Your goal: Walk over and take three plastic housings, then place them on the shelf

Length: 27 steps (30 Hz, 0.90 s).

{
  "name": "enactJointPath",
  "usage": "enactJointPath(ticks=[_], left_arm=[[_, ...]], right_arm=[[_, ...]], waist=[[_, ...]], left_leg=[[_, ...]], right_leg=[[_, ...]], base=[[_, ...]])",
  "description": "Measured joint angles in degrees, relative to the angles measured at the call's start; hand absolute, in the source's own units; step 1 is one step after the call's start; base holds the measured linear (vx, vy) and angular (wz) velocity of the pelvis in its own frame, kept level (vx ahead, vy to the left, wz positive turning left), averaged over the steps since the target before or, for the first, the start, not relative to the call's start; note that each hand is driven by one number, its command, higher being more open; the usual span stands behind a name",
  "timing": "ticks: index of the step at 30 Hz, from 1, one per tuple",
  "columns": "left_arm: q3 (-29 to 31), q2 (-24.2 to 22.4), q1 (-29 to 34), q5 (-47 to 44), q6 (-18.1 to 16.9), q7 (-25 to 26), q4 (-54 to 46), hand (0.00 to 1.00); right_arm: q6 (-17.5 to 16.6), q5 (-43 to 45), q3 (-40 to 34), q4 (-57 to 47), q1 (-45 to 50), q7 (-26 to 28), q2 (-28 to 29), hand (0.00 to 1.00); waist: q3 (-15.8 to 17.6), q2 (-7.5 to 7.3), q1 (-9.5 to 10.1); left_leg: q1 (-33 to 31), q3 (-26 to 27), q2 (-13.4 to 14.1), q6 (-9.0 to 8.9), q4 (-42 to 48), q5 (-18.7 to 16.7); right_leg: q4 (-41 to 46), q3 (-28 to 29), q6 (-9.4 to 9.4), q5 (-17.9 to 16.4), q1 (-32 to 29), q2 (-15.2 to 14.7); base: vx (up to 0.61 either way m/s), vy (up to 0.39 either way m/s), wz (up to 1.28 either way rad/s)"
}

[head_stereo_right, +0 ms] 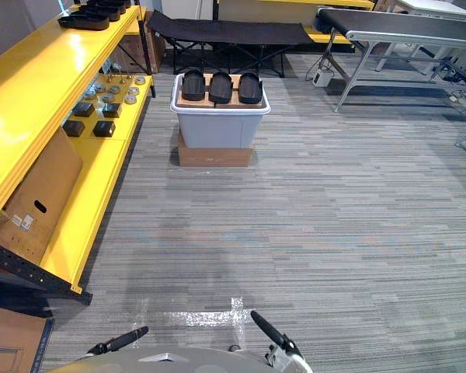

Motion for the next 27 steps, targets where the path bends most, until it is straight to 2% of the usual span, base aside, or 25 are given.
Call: enactJointPath(ticks=[4,10,14,17,20,27], left_arm=[[-2.62,-1.78,-4.08,-4.69,-0.36,1.01,-6.29,1.00],[-3.01,-1.87,-6.90,-6.25,-1.01,2.79,-7.85,1.00],[-3.03,-1.89,-5.91,-6.36,-0.50,2.68,-7.83,1.00],[-2.89,-2.08,-4.68,-10.04,-0.57,3.48,-7.80,1.00],[-1.88,-2.46,-2.13,-9.99,-0.84,3.71,-7.52,1.00],[1.66,-2.95,1.69,-9.73,-3.06,3.54,-4.80,1.00]], right_arm=[[-1.40,0.20,2.70,-4.83,-1.84,-0.62,-0.08,1.00],[-2.18,1.25,2.72,-5.43,-2.44,-1.04,-0.66,1.00],[-2.18,0.99,2.74,-5.43,-2.37,-0.95,-1.08,1.00],[-2.57,0.75,2.75,-5.68,-1.76,-2.24,-1.08,1.00],[-3.08,1.67,2.47,-7.01,-0.22,-3.07,-1.11,1.00],[-3.24,0.53,-0.29,-6.87,3.54,-2.88,-1.14,1.00]], waist=[[0.08,-0.19,-0.09],[0.08,-0.16,-0.29],[0.07,-0.15,-0.31],[0.05,-0.11,-0.29],[-0.14,0.22,-0.27],[-0.30,0.46,-0.28]], left_leg=[[-0.85,-0.14,-0.14,0.50,-0.57,0.72],[-0.88,0.10,-0.27,0.40,-0.75,0.63],[-0.93,0.40,-0.37,-0.38,-0.27,0.11],[-1.40,0.42,-0.36,-0.84,1.26,-0.69],[-1.73,0.71,-0.38,-0.46,2.67,-1.52],[-1.67,0.85,-0.39,0.35,2.72,-1.07]], right_leg=[[0.29,-0.24,-0.08,0.05,-1.25,-0.11],[0.40,0.11,-0.09,0.05,-1.60,-0.17],[0.56,0.19,-0.09,0.05,-1.61,-0.37],[1.07,0.21,-0.09,0.05,-1.63,-0.52],[1.20,0.57,-0.10,0.04,-1.58,-0.60],[1.93,0.61,-0.38,-0.15,-1.89,-0.64]], base=[[-0.04,-0.012,0.02],[0.01,-0.008,-0.02],[0.00,0.000,0.00],[-0.01,-0.005,-0.01],[-0.04,-0.012,-0.06],[-0.07,-0.018,-0.02]])
